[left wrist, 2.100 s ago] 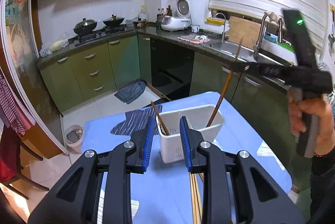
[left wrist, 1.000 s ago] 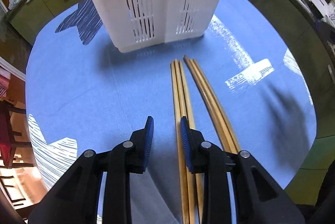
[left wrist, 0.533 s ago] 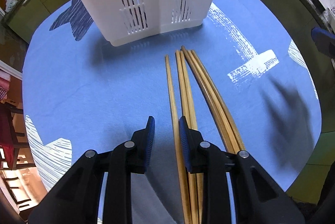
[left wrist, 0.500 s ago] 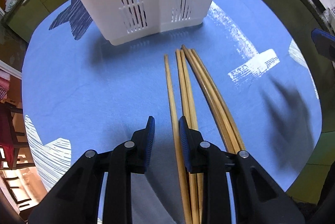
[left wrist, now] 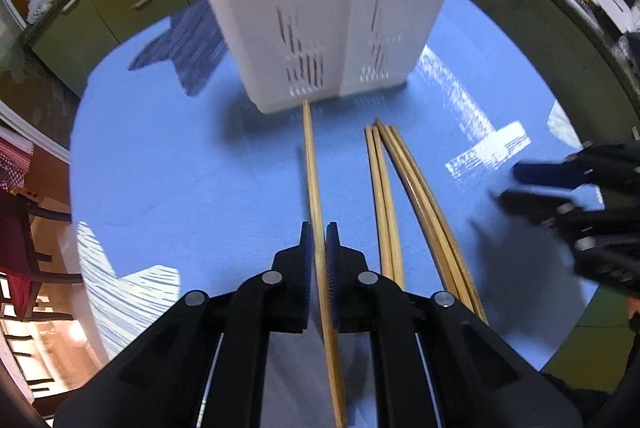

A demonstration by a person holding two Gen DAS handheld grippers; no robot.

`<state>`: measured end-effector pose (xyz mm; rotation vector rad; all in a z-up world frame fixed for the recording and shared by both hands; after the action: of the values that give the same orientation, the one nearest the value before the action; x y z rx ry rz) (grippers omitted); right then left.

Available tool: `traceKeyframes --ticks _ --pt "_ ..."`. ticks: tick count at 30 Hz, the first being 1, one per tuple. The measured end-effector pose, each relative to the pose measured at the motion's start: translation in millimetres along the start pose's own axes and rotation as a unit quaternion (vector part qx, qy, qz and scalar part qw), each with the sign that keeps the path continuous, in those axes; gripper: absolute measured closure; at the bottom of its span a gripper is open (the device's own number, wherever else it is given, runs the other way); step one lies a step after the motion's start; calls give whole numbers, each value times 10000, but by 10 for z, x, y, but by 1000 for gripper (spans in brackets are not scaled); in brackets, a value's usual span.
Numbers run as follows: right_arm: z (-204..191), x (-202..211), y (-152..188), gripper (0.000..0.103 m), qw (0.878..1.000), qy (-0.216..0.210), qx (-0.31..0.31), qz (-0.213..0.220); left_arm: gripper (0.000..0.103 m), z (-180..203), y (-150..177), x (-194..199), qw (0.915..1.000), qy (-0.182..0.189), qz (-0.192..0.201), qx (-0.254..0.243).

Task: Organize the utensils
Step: 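Lower the left tool onto another chopstick and close on it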

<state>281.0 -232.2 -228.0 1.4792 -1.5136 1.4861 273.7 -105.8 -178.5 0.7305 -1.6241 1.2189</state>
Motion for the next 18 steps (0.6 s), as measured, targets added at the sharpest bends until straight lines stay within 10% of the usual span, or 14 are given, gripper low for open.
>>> traceKeyframes --ticks 18 --pt "-293 -461 -226 82 9984 173 21 -539 96 -222 192 652 9969 117 777 60"
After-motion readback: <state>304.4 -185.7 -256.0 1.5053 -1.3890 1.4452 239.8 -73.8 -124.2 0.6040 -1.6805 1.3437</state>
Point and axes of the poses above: each gripper's, at about its wrist camera, not at the fingertips, and x roughly against the way its jaws point, z to its right, y to its underside, the point moved 3 cm from there along -x, roughly the way its jaws point, and after that the axes turned 3 degrees about -x, right-handed, at the moved point
